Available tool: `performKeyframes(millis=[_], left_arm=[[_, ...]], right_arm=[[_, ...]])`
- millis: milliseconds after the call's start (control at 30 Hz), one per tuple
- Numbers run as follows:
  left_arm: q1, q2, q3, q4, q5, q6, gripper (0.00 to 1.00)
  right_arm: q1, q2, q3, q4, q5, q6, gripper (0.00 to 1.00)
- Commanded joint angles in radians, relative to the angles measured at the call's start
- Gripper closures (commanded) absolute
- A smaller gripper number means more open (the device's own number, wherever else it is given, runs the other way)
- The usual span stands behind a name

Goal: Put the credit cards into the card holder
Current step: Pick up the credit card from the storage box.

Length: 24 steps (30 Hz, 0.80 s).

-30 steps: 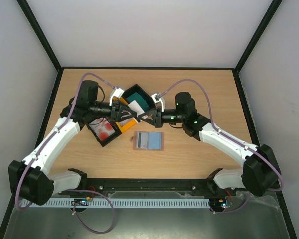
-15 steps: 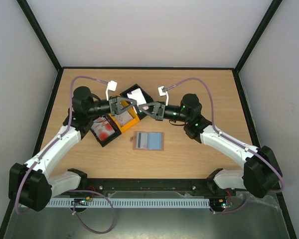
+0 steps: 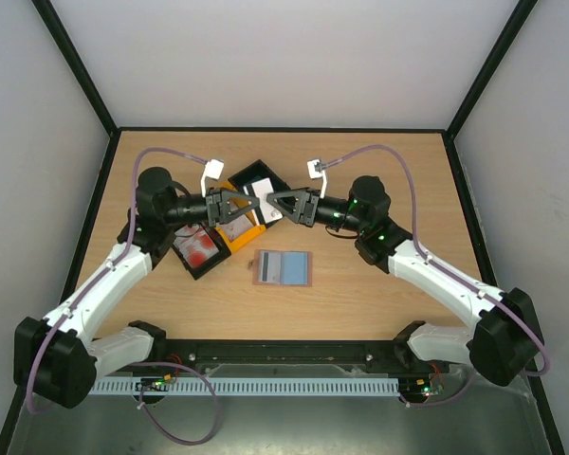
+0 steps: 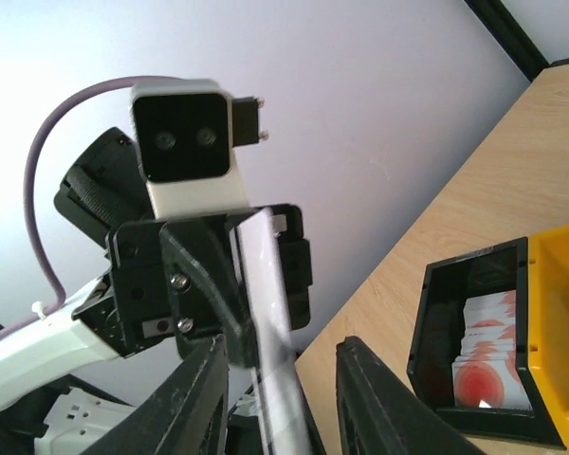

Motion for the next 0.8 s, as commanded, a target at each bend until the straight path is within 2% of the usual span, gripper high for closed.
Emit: performKeyframes(millis=[0,300,333,400,433,467,567,667,767], left_arm=[[-0.010,-0.052,0.002,-0.067,0.071,0.108,0.98],[-0.012,-0.034,0.010,-0.122,0.047,0.125,0.97],[-0.012,-0.028,0.010,-0.125,0.042,0.121,0.95],[-0.012,-0.019,0.018,-0.166,0.007,0.134,0.84],[-0.014,-0.014,0.027,-0.207,-0.025,0.155,0.72],[-0.015,-0.006,0.037,-0.267,-0.074,0.183,0.59],[-0.040,0.016,0.054,-0.436,-0.287,0.261,0.49],[-0.133,0.037,0.026,-0.509,-0.535,0.284,0.48],[-0.258,0.061,-0.030,-0.496,-0.716,0.254,0.49]], right_arm=[[-0.002,0.002,0.040,-0.053,-0.028,-0.046,0.71],[-0.002,0.017,-0.002,0.028,-0.151,0.001,0.98],[-0.002,0.015,-0.006,0.022,-0.147,-0.003,0.98],[-0.002,0.007,-0.013,-0.010,-0.114,-0.017,0.98],[-0.002,-0.001,-0.018,-0.035,-0.078,-0.029,0.98],[-0.002,-0.013,-0.027,-0.069,-0.029,-0.044,0.98],[-0.002,-0.061,-0.065,-0.202,0.175,-0.084,0.98],[-0.002,-0.117,-0.146,-0.313,0.385,-0.074,0.98],[-0.002,-0.177,-0.273,-0.311,0.451,-0.023,0.98]])
